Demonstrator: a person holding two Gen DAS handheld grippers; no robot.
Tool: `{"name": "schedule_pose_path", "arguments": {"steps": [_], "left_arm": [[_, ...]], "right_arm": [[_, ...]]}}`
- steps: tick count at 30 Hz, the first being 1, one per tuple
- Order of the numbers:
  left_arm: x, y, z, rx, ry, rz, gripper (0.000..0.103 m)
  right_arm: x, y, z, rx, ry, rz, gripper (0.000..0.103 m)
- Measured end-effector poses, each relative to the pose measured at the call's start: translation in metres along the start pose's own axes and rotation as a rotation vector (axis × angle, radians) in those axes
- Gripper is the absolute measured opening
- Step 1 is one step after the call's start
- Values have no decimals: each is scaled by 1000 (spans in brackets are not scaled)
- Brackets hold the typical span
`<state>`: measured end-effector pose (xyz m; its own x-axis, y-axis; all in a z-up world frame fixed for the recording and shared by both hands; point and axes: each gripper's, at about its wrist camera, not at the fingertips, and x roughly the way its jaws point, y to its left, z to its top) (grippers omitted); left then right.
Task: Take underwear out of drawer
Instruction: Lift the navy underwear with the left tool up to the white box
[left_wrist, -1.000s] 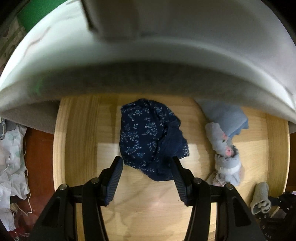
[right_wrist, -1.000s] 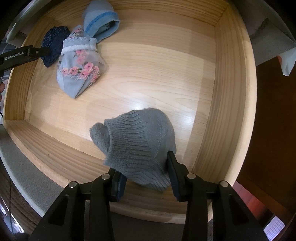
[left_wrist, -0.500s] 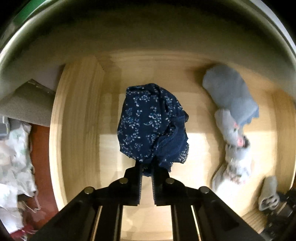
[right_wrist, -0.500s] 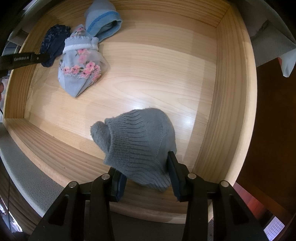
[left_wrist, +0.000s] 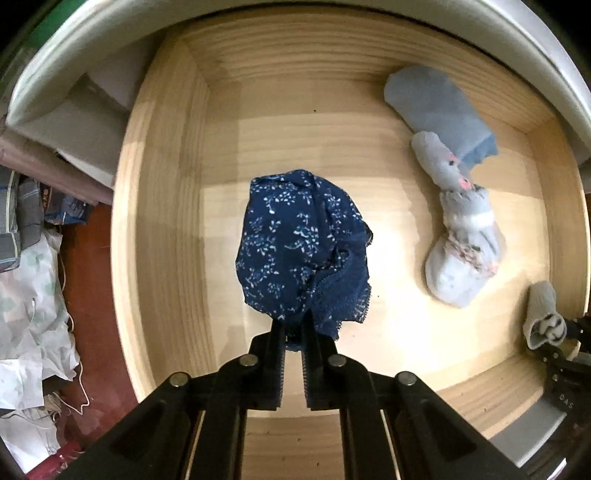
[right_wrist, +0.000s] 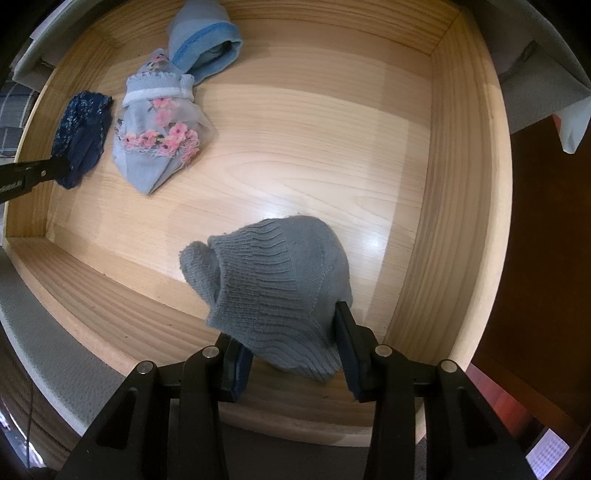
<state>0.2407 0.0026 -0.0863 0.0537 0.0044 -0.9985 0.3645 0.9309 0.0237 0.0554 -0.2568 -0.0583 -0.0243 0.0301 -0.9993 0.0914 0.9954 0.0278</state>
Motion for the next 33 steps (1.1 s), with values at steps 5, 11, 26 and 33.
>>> {"name": "schedule_pose_path", "arguments": {"steps": [5,11,26,33], "left_arm": [[-12,-4,-15,-4,-23,-5,7],[-23,0,-33,3,-44,-5,6],[-87,-11,-57,28,-164,13,6],[-128,-13,-64,52,-230,-12,6]], "right_arm": [[4,6,0,5,0,-8,40],[3,9,1,8,3,-8,40],[2,8,6,6,9,-8,40],[3,8,6,5,5,-8,40]]}}
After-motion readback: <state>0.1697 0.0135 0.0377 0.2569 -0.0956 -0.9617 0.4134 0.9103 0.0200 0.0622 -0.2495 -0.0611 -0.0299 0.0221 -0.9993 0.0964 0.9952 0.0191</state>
